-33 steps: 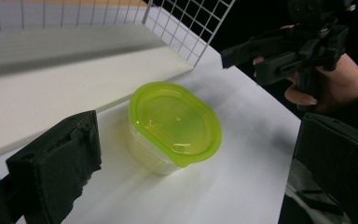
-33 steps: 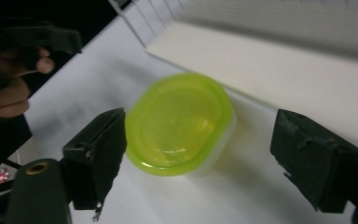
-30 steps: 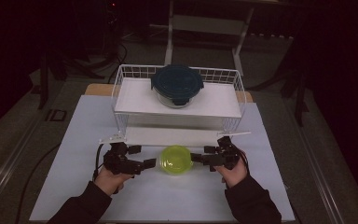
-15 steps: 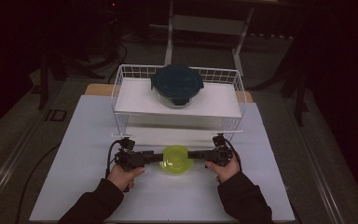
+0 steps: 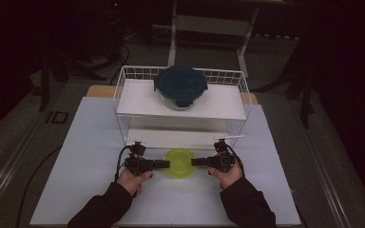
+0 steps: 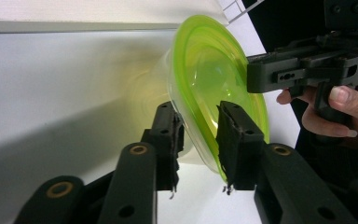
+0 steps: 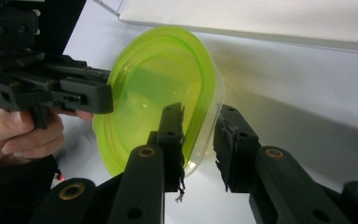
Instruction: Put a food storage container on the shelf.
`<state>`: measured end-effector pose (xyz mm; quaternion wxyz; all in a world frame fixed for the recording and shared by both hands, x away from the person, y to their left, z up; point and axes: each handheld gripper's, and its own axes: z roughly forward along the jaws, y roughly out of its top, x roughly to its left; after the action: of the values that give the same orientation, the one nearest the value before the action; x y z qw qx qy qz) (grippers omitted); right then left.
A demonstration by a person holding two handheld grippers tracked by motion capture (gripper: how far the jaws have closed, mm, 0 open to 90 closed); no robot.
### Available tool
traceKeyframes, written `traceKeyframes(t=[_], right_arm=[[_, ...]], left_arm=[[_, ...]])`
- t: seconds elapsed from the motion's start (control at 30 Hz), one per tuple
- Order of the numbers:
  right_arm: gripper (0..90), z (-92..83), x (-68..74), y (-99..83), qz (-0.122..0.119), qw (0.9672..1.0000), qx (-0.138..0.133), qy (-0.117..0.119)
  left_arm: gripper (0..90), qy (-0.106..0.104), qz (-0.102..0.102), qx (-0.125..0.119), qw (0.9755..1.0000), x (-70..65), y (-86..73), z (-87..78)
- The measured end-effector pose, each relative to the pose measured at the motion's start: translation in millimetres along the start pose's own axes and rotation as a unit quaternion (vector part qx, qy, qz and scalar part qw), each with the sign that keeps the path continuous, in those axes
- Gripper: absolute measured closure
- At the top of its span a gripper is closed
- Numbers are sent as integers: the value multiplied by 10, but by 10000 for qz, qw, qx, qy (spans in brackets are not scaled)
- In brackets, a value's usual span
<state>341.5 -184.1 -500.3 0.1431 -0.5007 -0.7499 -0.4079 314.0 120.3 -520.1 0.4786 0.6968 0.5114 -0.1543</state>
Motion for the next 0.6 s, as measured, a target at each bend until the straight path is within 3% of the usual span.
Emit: traceKeyframes(t=[0.13, 0.2, 0.37, 0.43, 0.47, 0.5, 0.6], right_arm=[[747, -8, -6, -25, 22, 9999, 11, 161], [759, -24, 8, -59, -118, 9996, 38, 235], [784, -60, 67, -103, -49, 9999, 85, 111], [803, -79, 94, -119, -121, 9999, 37, 22], [805, -91, 118, -126, -254, 9997, 34, -42], [806, -93, 141, -133, -351, 9993, 36, -105], [806, -99, 185, -161, -412, 9990, 38, -170]], left_arm=[[722, -37, 4, 2, 10000, -17, -28, -19], [746, -54, 65, 21, 10000, -41, -45, -33], [774, -95, 118, 92, 9998, -86, -66, -59], [799, -104, 124, 101, 9998, -91, -70, -63], [809, -73, 255, 146, 9995, -99, -80, -70], [809, -73, 255, 146, 9995, -99, -80, -70], [810, -100, 314, 138, 9994, -104, -106, -88]])
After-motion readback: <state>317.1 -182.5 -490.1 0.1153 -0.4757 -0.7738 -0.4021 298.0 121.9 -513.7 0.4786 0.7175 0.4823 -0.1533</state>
